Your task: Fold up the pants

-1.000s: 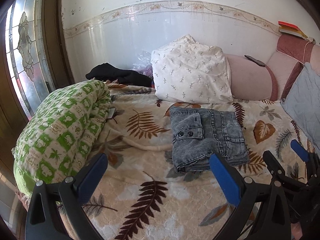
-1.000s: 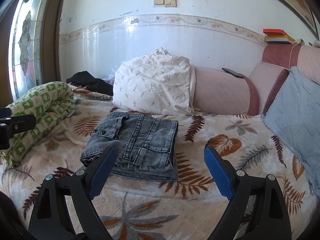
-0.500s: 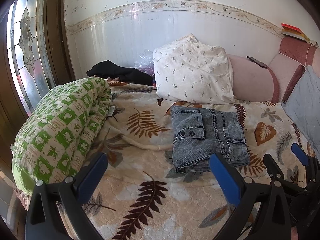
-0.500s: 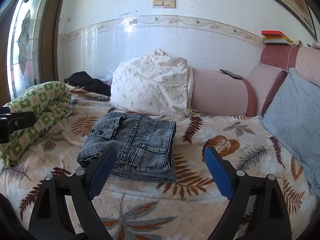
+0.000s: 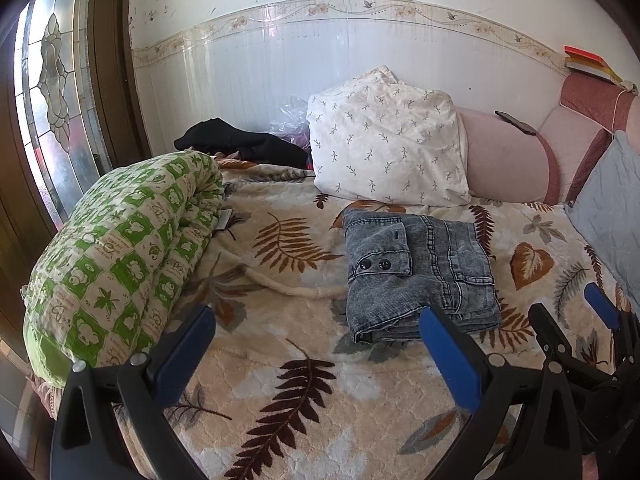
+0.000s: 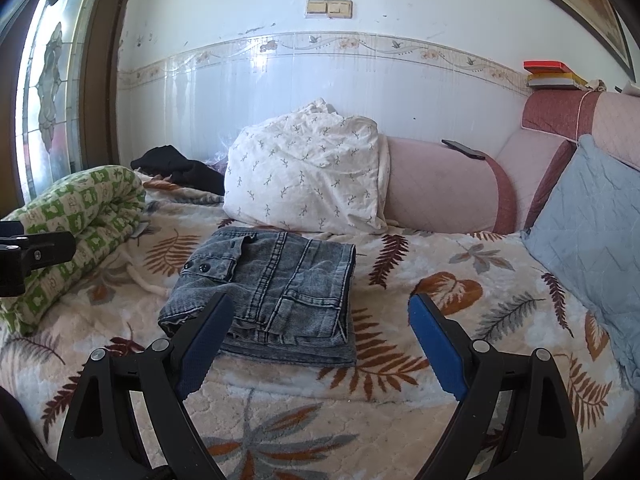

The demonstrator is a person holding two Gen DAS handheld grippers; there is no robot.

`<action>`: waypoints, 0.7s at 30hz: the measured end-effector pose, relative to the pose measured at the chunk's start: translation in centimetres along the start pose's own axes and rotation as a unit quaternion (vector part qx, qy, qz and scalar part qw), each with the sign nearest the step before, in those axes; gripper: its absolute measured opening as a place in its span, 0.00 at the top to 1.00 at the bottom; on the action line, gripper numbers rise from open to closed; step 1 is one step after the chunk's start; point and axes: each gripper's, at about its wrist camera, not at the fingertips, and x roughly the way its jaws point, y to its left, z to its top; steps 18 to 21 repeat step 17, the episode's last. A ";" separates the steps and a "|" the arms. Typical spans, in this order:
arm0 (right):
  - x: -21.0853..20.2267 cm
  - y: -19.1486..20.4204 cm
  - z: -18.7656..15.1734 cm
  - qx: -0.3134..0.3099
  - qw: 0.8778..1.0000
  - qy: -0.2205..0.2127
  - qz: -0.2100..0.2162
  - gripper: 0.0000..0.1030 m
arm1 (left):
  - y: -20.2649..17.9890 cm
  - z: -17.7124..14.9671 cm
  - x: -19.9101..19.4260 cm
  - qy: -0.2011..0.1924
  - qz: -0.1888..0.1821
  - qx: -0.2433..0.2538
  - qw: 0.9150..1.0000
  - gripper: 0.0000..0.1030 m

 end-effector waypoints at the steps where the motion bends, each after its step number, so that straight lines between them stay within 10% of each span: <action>1: 0.0 0.1 0.0 -0.001 1.000 -0.001 0.000 0.13 | 0.1 0.0 0.0 0.000 0.001 0.000 1.000 0.00; 21: 0.2 1.0 -0.1 -0.011 1.000 0.001 0.002 0.13 | 0.5 -0.1 0.5 0.006 -0.001 -0.008 1.000 0.00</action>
